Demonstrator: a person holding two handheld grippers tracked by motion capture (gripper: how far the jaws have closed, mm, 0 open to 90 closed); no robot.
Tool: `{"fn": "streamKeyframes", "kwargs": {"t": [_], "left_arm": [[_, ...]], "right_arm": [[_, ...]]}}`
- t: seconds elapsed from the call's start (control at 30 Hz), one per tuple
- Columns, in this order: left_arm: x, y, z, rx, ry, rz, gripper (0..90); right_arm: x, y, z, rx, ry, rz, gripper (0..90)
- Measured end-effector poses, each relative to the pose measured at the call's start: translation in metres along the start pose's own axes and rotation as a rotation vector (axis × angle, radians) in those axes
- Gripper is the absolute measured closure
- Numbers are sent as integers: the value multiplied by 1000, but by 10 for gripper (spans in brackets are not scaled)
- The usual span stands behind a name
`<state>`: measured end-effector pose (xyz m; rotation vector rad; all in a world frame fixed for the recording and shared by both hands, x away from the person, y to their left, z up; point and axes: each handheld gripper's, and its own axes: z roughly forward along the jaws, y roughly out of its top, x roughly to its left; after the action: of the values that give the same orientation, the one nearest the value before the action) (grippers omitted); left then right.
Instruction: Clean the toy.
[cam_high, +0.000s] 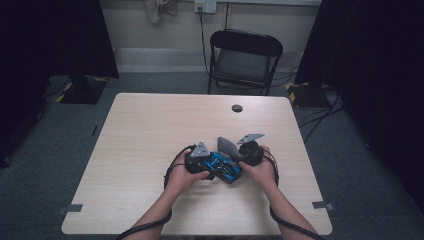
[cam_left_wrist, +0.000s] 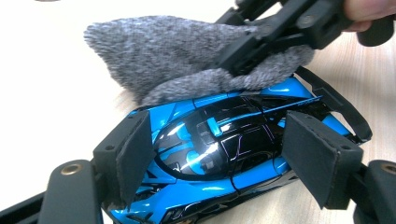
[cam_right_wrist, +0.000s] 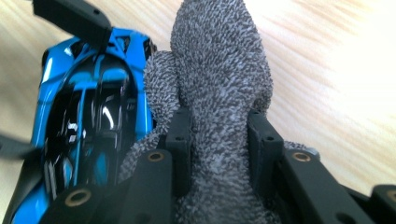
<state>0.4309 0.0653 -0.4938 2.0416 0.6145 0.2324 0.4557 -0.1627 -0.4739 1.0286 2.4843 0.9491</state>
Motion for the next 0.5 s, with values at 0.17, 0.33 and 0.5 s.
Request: {"fn": "streamKeyframes", "kwargs": {"t": [0.17,0.33,0.5], "left_arm": [[-1,-1,0,-3,4,-1,245],[-1,0,0,-2,6,-2,246],[-1,-1,0,-6,10,0,245]], "right_arm": [[-2,-11,-11,-3,-3,1,671],[-4,-22,-21,-2,-9,-2,666],[-10,-35,-32,-4,-29,4,594]]}}
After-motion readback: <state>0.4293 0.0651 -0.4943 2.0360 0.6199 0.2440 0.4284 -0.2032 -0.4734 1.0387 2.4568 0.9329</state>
